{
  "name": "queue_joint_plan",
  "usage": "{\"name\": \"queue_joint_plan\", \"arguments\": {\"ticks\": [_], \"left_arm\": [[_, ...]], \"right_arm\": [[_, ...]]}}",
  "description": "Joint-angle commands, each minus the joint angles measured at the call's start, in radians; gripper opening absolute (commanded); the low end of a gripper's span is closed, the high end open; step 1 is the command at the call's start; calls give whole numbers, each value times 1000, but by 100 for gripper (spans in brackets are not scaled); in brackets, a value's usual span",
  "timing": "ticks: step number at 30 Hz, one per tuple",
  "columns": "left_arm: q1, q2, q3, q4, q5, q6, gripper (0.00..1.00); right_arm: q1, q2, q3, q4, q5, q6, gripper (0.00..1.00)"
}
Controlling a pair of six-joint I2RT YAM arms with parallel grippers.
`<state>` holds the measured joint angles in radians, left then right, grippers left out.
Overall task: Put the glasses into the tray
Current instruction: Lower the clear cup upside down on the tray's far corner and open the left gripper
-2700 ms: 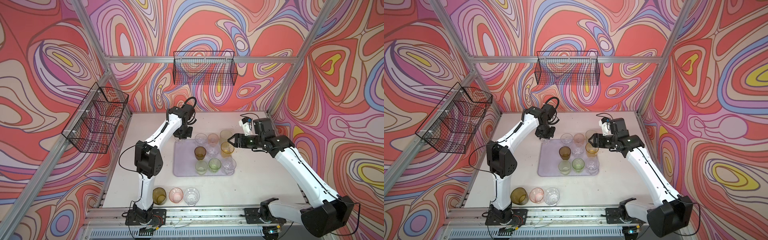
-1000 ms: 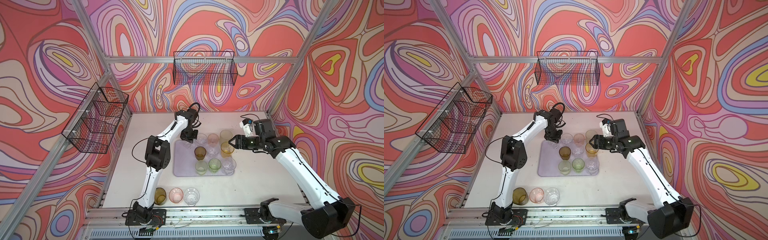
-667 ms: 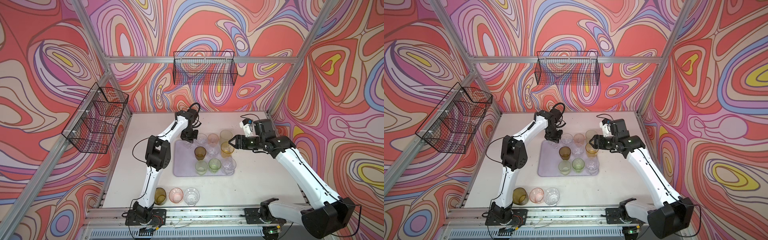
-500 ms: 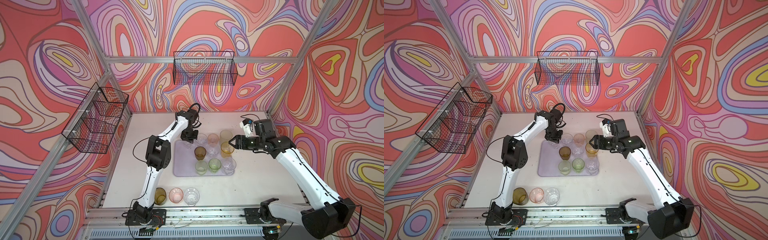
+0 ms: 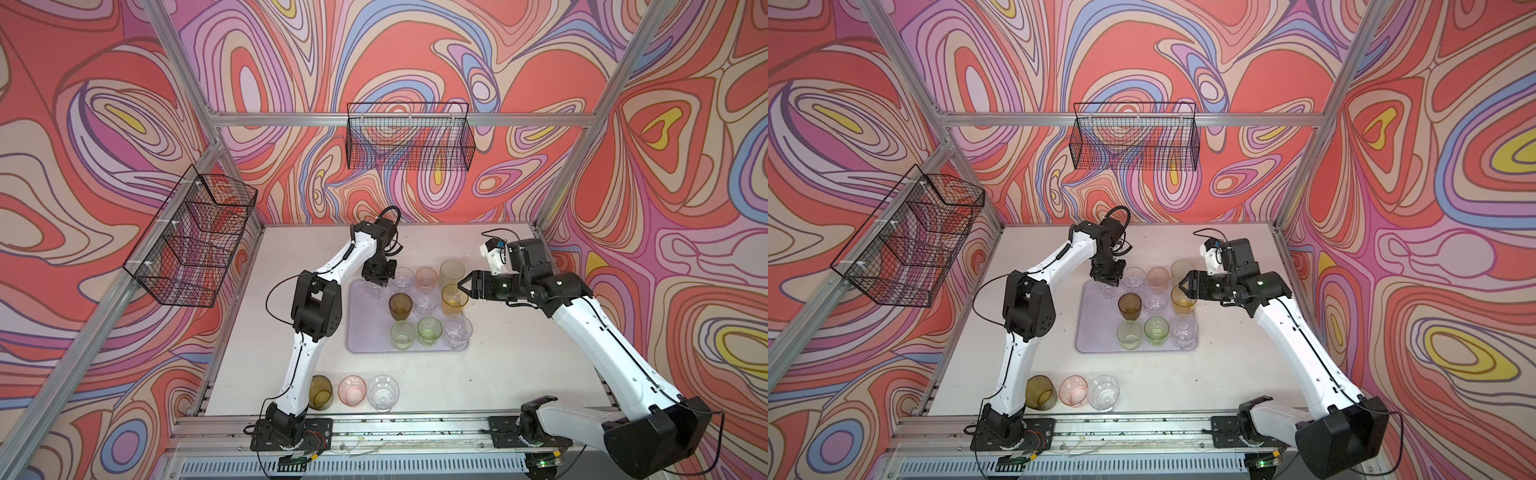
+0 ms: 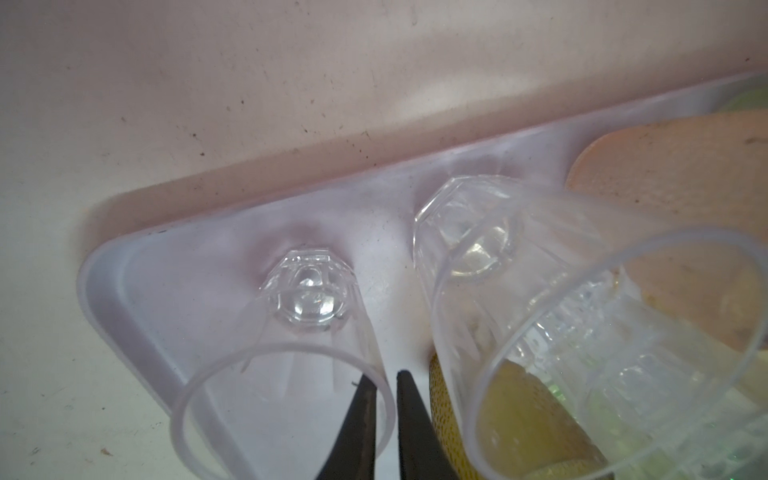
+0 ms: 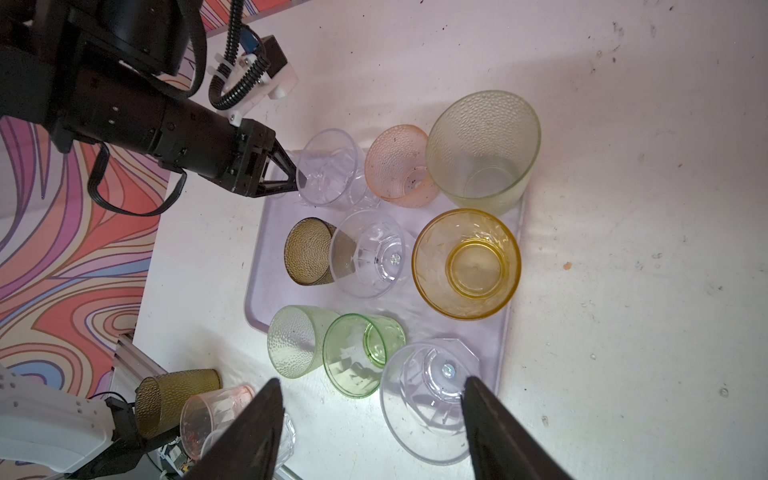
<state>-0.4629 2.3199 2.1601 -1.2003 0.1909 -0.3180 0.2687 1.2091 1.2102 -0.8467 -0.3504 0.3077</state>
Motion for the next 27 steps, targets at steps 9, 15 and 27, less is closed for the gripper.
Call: {"name": "queue_joint_plan", "arguments": {"ticks": [9,15,27], "left_arm": [[4,-4,24,-1,21,-12,19],[5,-26,31,-16,7,-12,19],[4,-74,74,-51,-9,-12,20]], "right_arm": [[-3,-23,-3,-18,13,-9,70],[-3,-23,-3,-18,13,-8,70],[-3,-28,-3,-18,13,-7,70]]}}
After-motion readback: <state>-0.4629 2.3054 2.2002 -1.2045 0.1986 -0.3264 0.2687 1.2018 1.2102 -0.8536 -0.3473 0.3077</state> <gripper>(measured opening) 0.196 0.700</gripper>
